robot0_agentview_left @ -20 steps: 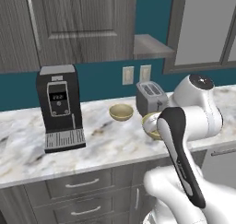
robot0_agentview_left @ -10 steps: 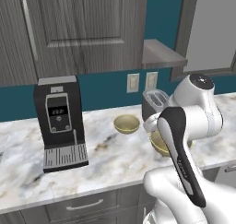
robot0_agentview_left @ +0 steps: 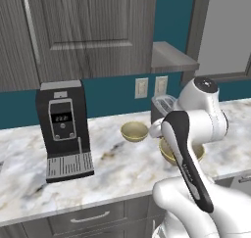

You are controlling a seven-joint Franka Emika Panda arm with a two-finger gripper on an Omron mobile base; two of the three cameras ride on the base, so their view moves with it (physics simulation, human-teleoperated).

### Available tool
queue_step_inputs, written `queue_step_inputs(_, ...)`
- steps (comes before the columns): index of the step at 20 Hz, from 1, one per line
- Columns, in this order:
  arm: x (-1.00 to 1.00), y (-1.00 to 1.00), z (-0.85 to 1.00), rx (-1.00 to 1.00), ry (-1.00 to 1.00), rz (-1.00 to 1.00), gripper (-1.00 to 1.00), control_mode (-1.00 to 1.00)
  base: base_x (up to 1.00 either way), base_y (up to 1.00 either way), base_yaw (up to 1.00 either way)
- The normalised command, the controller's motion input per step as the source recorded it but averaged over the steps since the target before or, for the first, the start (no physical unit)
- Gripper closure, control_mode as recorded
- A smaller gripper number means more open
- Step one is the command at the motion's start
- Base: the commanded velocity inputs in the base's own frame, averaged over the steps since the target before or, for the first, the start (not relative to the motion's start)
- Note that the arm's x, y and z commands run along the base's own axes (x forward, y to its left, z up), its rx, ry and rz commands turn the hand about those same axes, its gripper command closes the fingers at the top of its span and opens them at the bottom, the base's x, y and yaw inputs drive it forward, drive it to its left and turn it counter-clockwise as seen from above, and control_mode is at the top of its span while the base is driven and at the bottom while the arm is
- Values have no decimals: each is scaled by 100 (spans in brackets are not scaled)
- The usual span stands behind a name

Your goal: Pick up the bowls on the counter and stack them on top of one another in the open cabinet. Place the smaller bowl on top of the larger bowl.

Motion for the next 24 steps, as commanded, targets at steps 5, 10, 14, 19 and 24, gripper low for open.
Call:
queue_step_inputs(5,22,4,-39,2,0,2,-100,-100,0,0,0)
queue_step_inputs(10,27,2,-41,2,0,2,-100,-100,0,0,0)
queue_step_inputs(14,47,16,-34,-1,0,1,-100,-100,0,0,0)
queue_step_inputs(19,57,20,-25,-6,0,0,-100,-100,0,0,0)
queue_step_inputs(24,66,15,-17,-7,0,0,-100,-100,0,0,0)
